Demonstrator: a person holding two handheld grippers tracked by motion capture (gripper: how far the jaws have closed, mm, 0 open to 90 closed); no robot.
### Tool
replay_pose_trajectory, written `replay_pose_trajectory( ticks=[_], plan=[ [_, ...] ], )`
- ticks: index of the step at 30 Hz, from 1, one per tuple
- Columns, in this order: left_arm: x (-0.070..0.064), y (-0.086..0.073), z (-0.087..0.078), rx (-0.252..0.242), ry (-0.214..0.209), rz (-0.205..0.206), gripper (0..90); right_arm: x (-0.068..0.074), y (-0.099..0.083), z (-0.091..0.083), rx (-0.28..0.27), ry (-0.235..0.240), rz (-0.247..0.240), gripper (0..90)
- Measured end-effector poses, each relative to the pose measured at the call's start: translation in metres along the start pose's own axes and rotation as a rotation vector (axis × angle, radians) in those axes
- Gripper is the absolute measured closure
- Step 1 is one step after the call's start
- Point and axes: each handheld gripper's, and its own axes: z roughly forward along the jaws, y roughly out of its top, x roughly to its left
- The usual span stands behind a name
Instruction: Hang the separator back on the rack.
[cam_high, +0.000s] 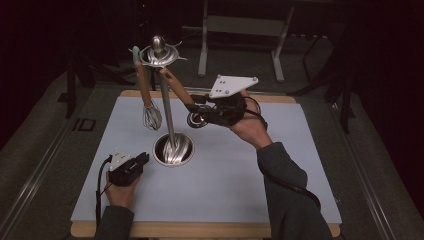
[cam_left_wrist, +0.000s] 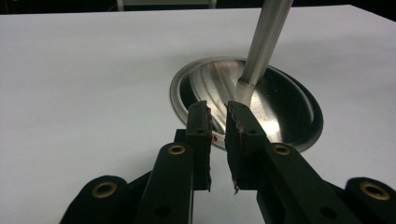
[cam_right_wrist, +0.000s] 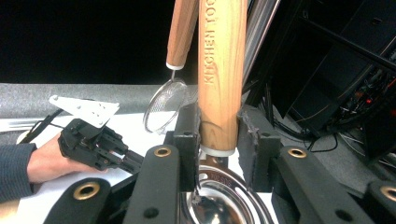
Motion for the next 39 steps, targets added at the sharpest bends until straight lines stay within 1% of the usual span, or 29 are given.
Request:
replay_pose_trajectory(
  ticks=[3,6,7,9,13,17,28,31,39],
  plan=[
    [0.0,0.0,0.0,0.0,0.0,0.0,80.6,0.0,0.0,0.001,0.001,0.004,0.007,69.6],
    [0.0,0.0,0.0,-0.001,0.0,0.0,80.6,-0.001,0.0,0.002,-0.005,0.002,0.014,66.1],
    [0.0,0.0,0.0,-0.002,0.0,0.0,80.6,-0.001,0.0,0.001,-0.009,0.0,0.018,66.2],
    [0.0,0.0,0.0,-0.002,0.0,-0.001,80.6,-0.003,-0.001,0.0,-0.012,0.005,0.029,69.8],
    [0.0,0.0,0.0,-0.001,0.001,0.0,80.6,-0.003,-0.003,-0.002,-0.009,0.015,0.029,69.3],
    [0.0,0.0,0.0,-0.001,0.001,0.0,80.5,-0.005,-0.007,-0.005,-0.01,0.018,0.041,68.2],
    [0.0,0.0,0.0,-0.003,0.002,-0.001,80.5,-0.012,-0.017,-0.021,-0.025,0.013,0.081,67.6],
    [0.0,0.0,0.0,-0.003,0.002,-0.001,80.5,-0.014,-0.021,-0.025,-0.024,0.011,0.086,66.9],
    [0.0,0.0,0.0,-0.003,0.002,-0.003,80.5,-0.017,-0.035,-0.034,-0.032,0.012,0.124,65.2]
  ],
)
